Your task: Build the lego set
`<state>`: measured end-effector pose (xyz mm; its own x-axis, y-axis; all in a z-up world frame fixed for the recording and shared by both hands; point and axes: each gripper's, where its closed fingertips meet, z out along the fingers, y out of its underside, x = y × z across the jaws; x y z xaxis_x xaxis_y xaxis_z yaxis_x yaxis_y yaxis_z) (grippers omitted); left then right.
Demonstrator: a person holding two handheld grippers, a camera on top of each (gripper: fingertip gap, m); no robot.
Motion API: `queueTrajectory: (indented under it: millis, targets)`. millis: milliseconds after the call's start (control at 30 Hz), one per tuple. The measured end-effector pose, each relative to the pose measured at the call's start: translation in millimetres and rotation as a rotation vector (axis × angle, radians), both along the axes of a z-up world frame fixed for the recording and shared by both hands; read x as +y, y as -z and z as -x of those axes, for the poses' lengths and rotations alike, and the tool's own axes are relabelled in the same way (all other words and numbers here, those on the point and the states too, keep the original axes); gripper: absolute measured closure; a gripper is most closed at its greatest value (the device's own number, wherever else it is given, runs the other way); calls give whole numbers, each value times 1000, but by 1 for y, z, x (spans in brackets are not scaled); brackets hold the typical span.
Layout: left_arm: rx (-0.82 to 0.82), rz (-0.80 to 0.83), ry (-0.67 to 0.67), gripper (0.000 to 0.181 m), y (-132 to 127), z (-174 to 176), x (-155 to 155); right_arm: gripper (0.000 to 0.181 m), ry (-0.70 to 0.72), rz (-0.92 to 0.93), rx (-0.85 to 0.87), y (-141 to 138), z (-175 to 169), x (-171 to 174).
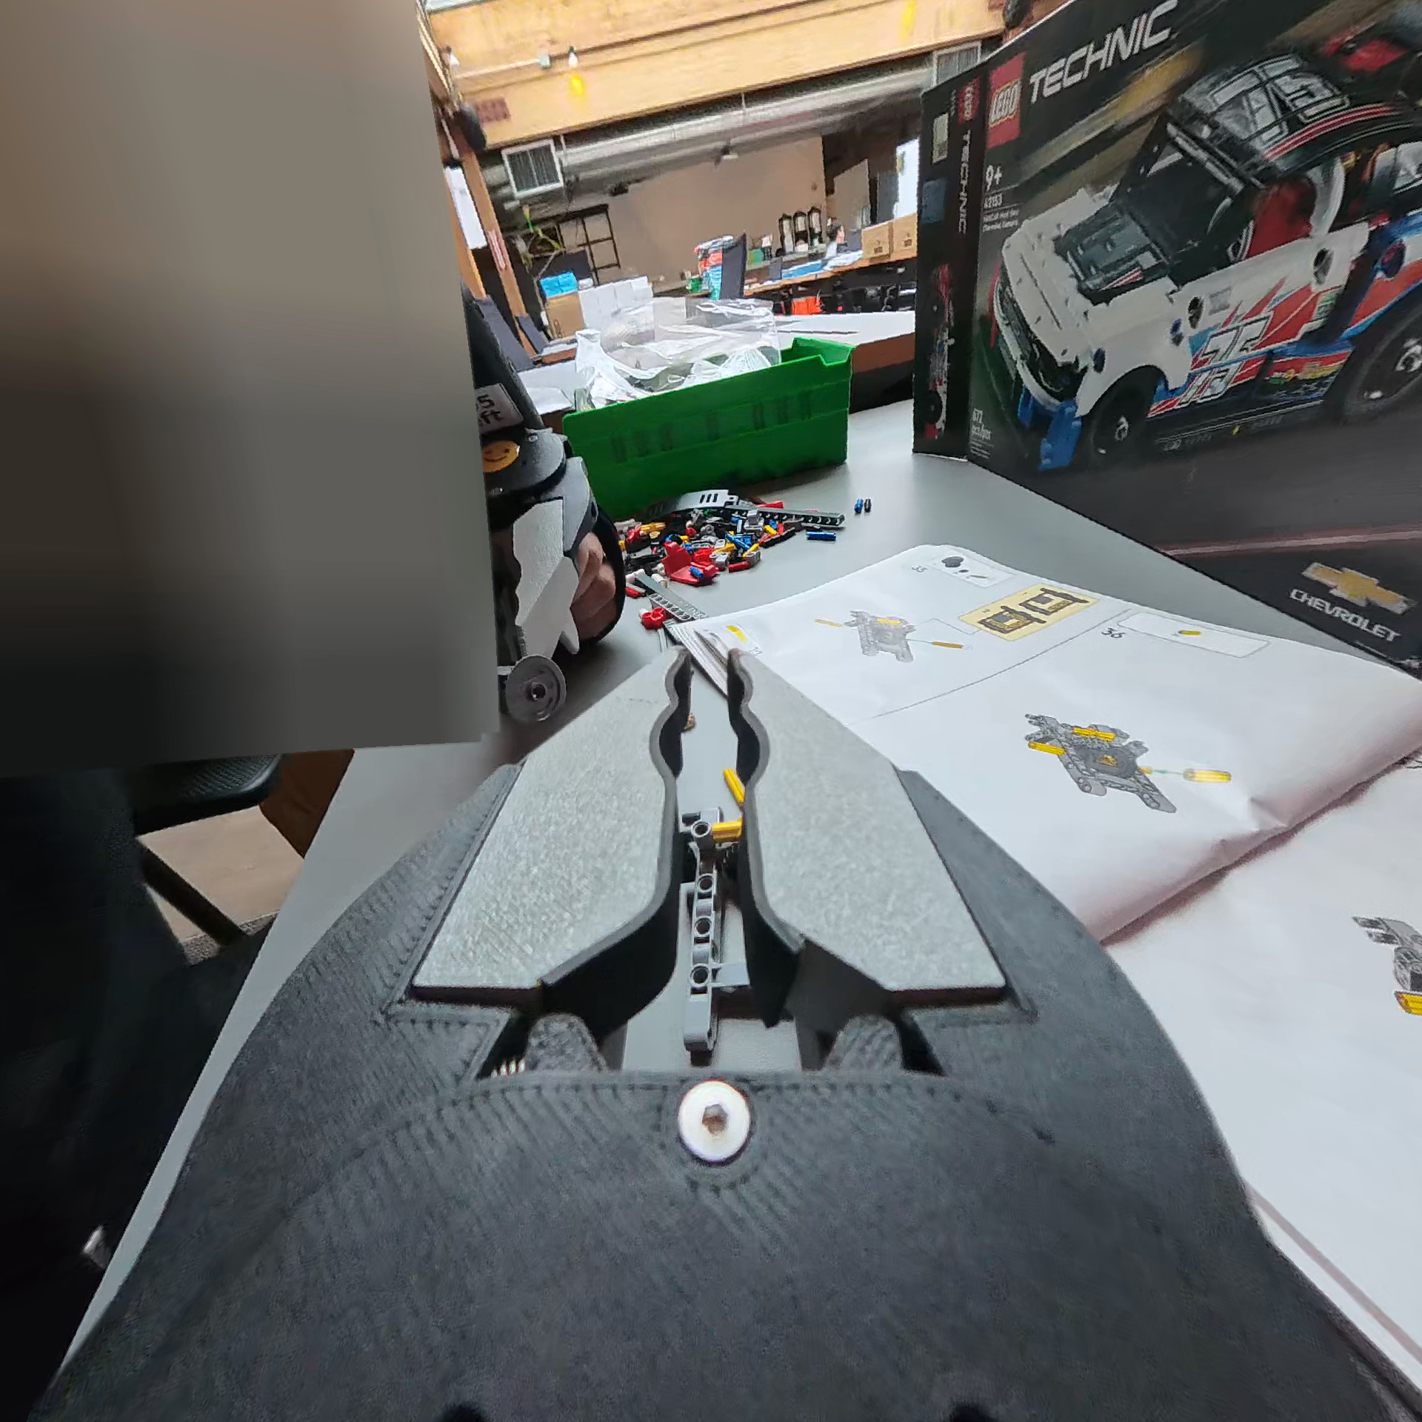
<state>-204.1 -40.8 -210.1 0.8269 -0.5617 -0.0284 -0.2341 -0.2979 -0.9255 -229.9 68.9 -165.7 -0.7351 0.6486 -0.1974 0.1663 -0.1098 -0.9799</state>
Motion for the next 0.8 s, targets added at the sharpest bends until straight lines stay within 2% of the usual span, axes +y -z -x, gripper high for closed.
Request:
queueTrajectory:
  millis: [367, 800]
  targets:
    - [-101, -9, -15, 177, -9, 10, 3, 175, -40, -69, 4, 6, -2, -7]
    - [-66, -6, 14, 177, -7, 2, 1, 161, -183, -316, 166, 13, -23, -72]
